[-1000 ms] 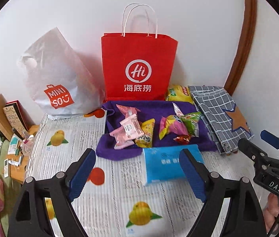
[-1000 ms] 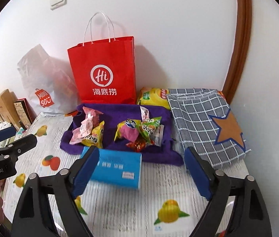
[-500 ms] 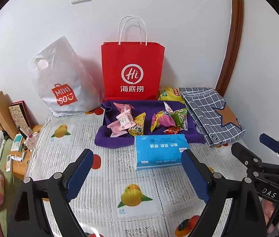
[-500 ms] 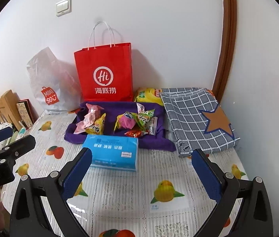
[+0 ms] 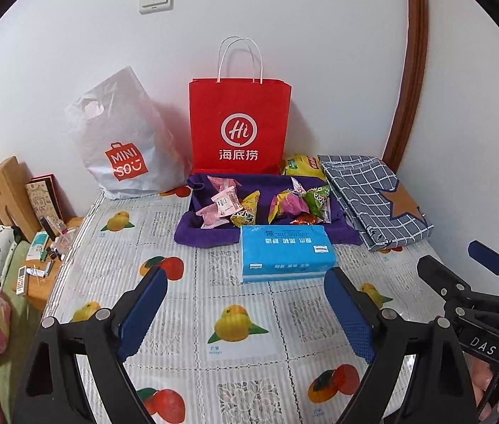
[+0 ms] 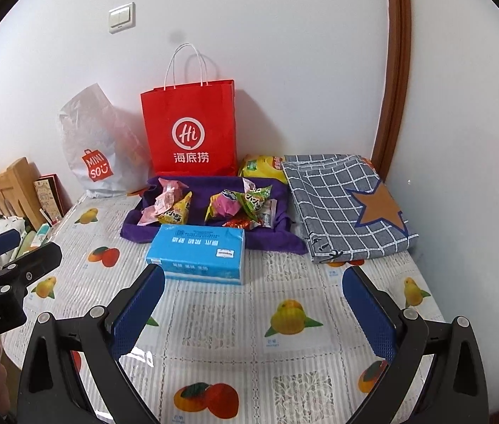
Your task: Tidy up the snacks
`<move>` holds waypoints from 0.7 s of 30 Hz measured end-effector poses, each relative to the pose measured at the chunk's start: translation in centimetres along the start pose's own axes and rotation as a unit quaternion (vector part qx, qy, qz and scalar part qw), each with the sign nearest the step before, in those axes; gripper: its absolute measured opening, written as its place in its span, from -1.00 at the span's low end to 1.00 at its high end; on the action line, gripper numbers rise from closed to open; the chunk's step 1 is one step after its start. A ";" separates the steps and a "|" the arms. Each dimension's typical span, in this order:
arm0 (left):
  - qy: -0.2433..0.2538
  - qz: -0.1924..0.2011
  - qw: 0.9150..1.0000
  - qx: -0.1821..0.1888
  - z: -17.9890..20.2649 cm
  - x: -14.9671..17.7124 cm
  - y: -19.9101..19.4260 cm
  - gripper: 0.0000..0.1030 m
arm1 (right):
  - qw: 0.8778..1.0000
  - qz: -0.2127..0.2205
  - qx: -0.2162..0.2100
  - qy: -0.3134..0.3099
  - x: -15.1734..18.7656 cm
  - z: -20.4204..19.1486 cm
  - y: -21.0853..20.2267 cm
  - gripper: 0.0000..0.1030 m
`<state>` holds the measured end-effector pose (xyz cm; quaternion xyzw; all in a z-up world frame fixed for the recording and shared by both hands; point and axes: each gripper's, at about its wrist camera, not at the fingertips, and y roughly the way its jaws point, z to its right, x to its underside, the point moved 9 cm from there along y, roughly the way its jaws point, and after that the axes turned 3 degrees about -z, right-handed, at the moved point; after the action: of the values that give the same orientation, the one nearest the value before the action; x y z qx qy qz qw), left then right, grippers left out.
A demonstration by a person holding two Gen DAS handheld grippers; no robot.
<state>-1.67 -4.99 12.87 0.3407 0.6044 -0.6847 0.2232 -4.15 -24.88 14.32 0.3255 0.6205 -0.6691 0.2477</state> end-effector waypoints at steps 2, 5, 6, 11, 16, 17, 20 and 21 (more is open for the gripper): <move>0.000 0.002 1.000 0.001 0.1 0.1 -0.3 0.75 | 1.000 0.000 0.002 -0.002 0.3 0.1 -0.3 0.94; 0.001 0.004 1.000 0.003 0.4 0.3 -0.7 0.75 | 1.000 0.000 0.003 -0.003 0.6 0.1 -0.6 0.94; 0.003 0.004 1.000 0.003 0.5 0.4 -0.7 0.75 | 1.000 0.000 0.003 -0.002 0.6 0.2 -0.7 0.94; 0.007 0.007 1.000 0.001 0.9 0.5 -1.3 0.75 | 1.000 0.003 0.001 -0.002 0.7 0.4 -1.2 0.94; 0.006 0.008 1.000 0.002 1.0 0.5 -1.5 0.75 | 1.000 0.007 0.001 -0.005 0.7 0.4 -1.6 0.94; 0.005 0.008 1.000 0.001 1.0 0.5 -1.5 0.75 | 1.000 0.008 0.001 -0.005 0.7 0.4 -1.7 0.94; 0.006 0.008 1.000 0.001 1.0 0.5 -1.5 0.75 | 1.000 0.010 0.000 -0.003 0.6 0.5 -1.8 0.94; 0.006 0.008 1.000 0.001 1.0 0.5 -1.5 0.75 | 1.000 0.010 -0.001 -0.003 0.7 0.5 -1.8 0.94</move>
<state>-3.33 -5.69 13.56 0.3498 0.6024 -0.6812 0.2253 -5.99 -25.12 15.04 0.3297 0.6171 -0.6669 0.2564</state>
